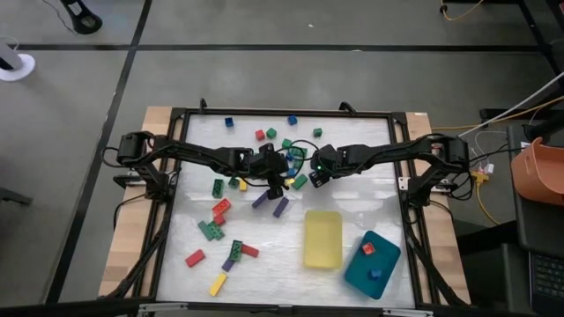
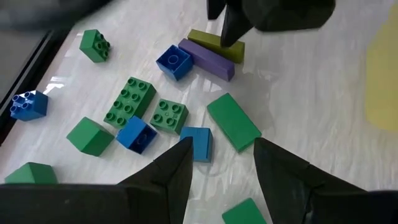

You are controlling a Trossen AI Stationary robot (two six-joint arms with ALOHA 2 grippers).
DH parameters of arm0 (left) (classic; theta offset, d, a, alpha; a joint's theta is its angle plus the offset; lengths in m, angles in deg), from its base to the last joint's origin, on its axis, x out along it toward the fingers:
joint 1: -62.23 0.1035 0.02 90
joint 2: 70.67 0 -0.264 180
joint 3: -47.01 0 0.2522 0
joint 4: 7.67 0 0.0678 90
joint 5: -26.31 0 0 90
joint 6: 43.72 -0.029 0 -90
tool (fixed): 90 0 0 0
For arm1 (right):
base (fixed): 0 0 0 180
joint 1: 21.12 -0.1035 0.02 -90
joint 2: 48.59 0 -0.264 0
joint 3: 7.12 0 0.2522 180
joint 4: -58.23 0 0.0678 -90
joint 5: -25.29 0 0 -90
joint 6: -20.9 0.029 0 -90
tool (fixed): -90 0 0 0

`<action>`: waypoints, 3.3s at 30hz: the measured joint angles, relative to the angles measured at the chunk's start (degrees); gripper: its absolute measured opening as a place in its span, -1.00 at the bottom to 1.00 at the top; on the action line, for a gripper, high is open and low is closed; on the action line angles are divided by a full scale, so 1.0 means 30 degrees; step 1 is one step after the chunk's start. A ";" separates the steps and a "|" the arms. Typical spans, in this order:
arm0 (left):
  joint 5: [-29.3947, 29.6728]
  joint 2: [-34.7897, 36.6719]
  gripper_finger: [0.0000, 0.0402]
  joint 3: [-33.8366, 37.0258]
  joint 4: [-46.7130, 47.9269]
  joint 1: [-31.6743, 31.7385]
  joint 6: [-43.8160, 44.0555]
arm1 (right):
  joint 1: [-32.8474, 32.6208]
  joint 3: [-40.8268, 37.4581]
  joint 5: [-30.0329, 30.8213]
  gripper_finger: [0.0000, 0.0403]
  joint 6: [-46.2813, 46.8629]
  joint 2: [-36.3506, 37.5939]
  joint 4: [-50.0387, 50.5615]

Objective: Sort blocks by size
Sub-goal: Put the long yellow block into the yellow bin, then put the long violet block into the yellow bin

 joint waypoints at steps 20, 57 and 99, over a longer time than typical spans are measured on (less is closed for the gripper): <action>0.0000 -0.0007 -0.22 0.0000 0.0356 0.0000 0.0000 | 0.0032 0.0000 -0.0264 -0.67 -0.1419 -0.1759 -0.0557; -0.0008 -0.0007 -0.22 -0.0015 -0.2873 0.0000 0.4542 | -0.8862 0.1719 -0.5369 -0.72 -0.3897 0.3574 0.1744; -0.0359 -0.8138 -0.40 -0.5144 -0.5645 0.1263 0.9255 | -0.9092 0.1719 0.0175 -0.74 -0.6015 0.9038 0.6453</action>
